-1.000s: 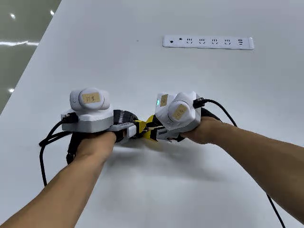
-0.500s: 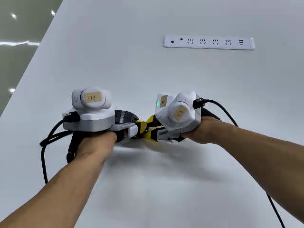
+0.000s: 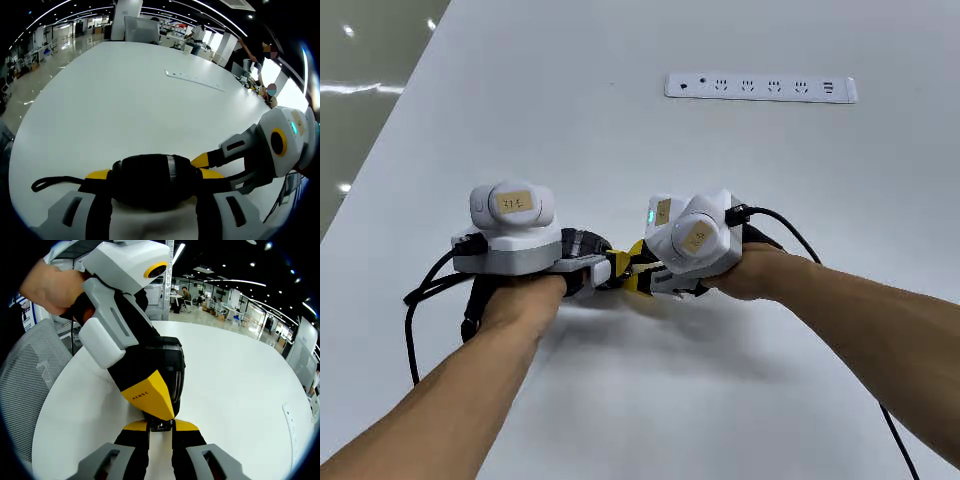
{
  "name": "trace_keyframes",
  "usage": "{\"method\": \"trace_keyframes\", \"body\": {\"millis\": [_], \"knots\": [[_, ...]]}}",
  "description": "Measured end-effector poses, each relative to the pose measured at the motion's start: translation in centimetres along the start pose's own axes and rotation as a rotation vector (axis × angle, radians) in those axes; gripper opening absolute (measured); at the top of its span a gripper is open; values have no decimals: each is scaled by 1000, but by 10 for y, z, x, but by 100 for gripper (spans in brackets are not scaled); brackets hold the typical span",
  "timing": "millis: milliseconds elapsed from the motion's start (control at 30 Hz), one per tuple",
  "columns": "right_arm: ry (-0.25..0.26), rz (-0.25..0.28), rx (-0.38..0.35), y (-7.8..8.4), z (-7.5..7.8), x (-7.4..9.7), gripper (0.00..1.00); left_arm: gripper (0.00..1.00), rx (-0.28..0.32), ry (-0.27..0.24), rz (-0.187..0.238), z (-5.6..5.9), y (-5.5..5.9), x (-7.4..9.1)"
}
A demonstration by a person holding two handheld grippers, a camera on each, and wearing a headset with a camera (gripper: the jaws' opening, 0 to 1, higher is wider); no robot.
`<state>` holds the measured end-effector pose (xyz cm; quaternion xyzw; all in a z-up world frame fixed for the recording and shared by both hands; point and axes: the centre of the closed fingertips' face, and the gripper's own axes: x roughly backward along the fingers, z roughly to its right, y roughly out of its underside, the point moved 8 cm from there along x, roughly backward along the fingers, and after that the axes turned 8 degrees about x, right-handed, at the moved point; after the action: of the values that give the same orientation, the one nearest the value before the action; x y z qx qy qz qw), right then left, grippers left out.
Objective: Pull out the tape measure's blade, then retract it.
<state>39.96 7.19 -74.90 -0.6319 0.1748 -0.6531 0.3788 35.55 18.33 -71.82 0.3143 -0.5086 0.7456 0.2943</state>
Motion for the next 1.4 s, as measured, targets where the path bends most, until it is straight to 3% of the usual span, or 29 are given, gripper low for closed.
{"method": "trace_keyframes", "body": {"millis": [600, 967, 1400], "knots": [[28, -12, 17, 4, -3, 13, 18, 66, -3, 14, -11, -5, 1, 4], [50, -11, -20, 12, -10, 25, 22, 70, -26, 34, -13, -7, 5, 11], [102, -6, -80, 24, -19, 47, 28, 75, -116, 65, -15, -8, 12, 18]]}}
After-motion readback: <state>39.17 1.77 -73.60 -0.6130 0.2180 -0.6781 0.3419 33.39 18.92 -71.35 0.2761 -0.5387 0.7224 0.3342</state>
